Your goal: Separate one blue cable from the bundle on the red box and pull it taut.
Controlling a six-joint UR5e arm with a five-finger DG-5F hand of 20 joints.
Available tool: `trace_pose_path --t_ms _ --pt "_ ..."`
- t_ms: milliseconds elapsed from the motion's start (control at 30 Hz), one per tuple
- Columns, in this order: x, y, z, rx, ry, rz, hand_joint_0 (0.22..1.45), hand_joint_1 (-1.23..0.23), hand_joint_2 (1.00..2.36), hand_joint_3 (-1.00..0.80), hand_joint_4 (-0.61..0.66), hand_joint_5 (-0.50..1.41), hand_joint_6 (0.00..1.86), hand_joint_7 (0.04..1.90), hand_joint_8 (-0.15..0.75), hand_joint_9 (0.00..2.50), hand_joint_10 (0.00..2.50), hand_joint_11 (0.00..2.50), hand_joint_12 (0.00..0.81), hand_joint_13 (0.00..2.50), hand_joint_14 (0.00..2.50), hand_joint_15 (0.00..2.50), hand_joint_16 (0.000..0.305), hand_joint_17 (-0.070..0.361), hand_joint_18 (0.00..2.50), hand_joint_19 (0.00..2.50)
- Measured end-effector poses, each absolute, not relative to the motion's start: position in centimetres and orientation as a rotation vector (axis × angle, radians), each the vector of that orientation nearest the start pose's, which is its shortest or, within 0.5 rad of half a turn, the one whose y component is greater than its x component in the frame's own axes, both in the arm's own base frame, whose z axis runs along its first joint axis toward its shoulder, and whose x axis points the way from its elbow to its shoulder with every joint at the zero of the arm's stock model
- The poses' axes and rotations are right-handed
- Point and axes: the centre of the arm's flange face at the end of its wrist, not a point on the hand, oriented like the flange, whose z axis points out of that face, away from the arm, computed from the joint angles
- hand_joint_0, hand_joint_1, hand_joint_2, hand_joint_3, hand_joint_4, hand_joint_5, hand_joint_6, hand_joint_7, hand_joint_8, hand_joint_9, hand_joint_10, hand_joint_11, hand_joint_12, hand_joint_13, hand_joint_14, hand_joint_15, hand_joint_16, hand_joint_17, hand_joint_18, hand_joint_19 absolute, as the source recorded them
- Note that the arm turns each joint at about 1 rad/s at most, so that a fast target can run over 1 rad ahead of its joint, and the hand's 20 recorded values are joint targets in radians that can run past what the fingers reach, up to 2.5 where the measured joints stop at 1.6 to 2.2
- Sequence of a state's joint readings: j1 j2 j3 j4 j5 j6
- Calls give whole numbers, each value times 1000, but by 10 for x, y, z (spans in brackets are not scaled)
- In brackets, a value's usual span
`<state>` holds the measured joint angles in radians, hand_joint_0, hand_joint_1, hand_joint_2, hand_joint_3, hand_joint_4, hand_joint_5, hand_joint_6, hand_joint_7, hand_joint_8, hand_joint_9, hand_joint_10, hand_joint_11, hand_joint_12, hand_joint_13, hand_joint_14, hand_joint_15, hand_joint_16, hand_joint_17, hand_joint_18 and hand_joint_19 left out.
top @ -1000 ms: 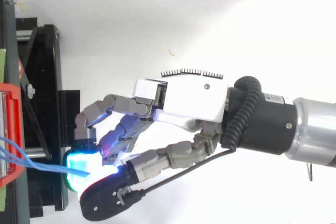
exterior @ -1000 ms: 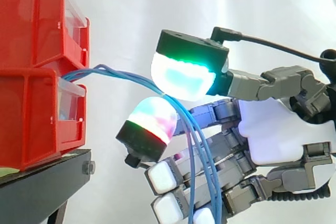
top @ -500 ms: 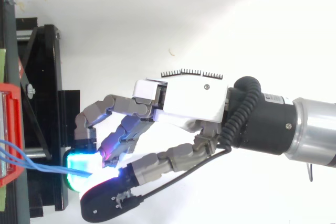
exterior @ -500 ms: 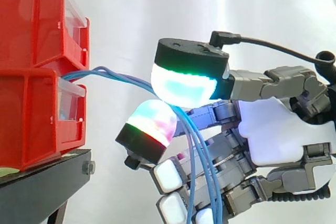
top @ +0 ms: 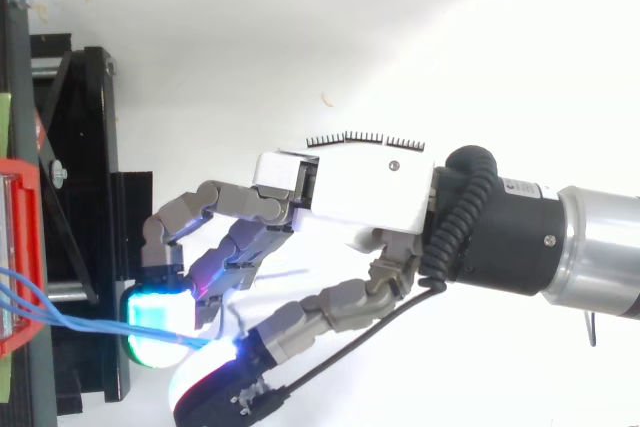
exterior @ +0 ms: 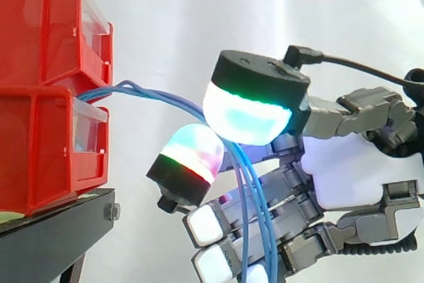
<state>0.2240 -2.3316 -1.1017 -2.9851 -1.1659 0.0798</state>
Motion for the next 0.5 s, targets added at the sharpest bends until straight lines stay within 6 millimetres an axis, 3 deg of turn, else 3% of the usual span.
trace_pose_path --t_ms 133,233,300,367,400,500 --pt "766 -3 247 1407 1138 1037 464 -646 1000 -500 149 -165 836 1134 320 955 15 570 365 899 14 488 61 137 697 710" --pt "766 -3 247 1407 1138 1037 524 -585 1000 -500 125 -161 828 1161 303 957 19 567 348 890 16 498 56 127 661 741" --pt "766 -3 247 1407 1137 1037 575 -544 1007 -273 130 -154 832 1116 330 993 16 543 377 926 14 477 64 144 725 714" --pt "766 -3 247 1408 1136 1036 577 -536 1003 -182 136 -151 830 1086 347 1004 13 541 397 945 12 463 68 154 758 702" --pt "766 -3 247 1408 1136 1036 569 -536 1036 -144 144 -150 831 1066 357 1009 15 533 409 954 11 458 71 160 776 693" --pt "766 -3 247 1408 1136 1035 476 -611 1357 -131 168 -151 828 1059 373 1002 12 529 432 970 13 455 76 171 807 684"
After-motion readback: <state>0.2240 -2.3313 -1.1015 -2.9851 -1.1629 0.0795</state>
